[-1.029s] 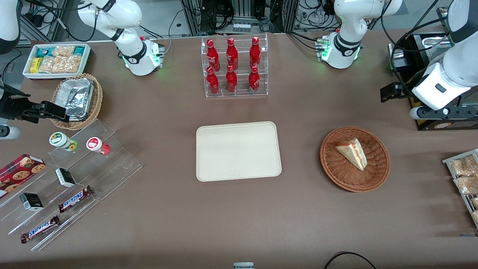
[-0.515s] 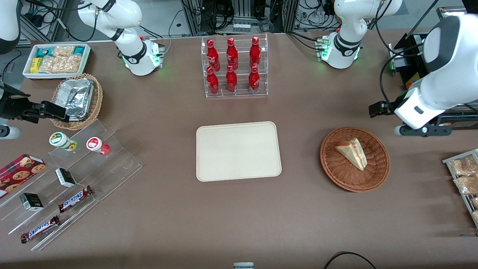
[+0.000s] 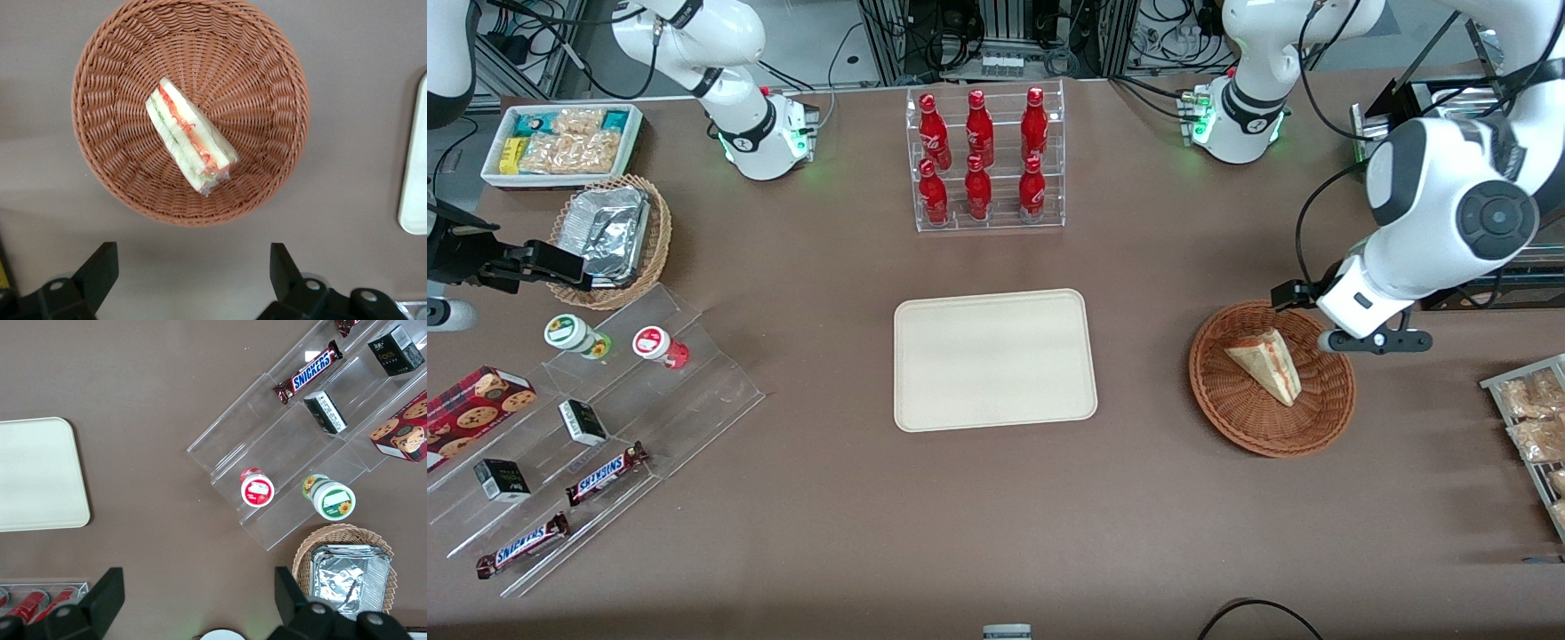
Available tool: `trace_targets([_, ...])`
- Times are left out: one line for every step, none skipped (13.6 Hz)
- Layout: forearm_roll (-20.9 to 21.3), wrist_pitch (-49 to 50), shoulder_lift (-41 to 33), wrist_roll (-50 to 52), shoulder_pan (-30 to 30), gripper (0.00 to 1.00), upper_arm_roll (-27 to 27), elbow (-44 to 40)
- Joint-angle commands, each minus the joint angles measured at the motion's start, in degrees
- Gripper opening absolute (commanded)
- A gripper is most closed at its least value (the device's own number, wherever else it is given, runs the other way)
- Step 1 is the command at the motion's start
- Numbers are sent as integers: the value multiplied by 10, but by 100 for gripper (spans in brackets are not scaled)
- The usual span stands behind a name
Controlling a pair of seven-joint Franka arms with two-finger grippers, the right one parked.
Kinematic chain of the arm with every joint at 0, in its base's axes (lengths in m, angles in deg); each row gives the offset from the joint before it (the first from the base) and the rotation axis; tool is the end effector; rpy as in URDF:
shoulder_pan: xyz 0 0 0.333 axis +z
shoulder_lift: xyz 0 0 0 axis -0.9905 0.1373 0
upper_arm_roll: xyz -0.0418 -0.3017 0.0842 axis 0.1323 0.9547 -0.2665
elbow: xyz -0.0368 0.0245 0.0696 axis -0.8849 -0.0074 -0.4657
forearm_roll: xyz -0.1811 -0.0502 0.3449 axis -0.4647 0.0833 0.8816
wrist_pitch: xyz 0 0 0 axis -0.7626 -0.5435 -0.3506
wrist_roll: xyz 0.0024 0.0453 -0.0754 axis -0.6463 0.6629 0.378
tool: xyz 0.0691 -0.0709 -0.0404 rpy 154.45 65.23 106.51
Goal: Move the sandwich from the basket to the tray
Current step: 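Lower the open left gripper over the wrapped sandwich in the basket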
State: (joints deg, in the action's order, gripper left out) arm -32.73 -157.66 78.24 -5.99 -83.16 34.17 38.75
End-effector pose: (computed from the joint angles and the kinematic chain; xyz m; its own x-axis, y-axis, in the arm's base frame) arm 0.5440 -0.0600 0.4041 0.9882 -0.0217 -0.1515 -0.0229 -0.9997 -0.0058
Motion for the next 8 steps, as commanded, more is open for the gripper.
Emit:
trace_targets([0, -54, -2, 1, 3, 100, -1, 40])
trace_targets([0, -70, 3, 1, 10, 100, -1, 47])
trace_targets([0, -85, 10, 1, 18, 100, -1, 53])
trace_targets([0, -102, 14, 1, 20, 100, -1, 59])
trace_targets([-1, -117, 18, 3, 22, 100, -1, 67])
trace_targets([-1, -131, 22, 15, 31, 100, -1, 74])
trace_targets([-1, -141, 23, 39, 32, 100, -1, 79])
trace_targets([-1, -145, 26, 73, 32, 100, -1, 79])
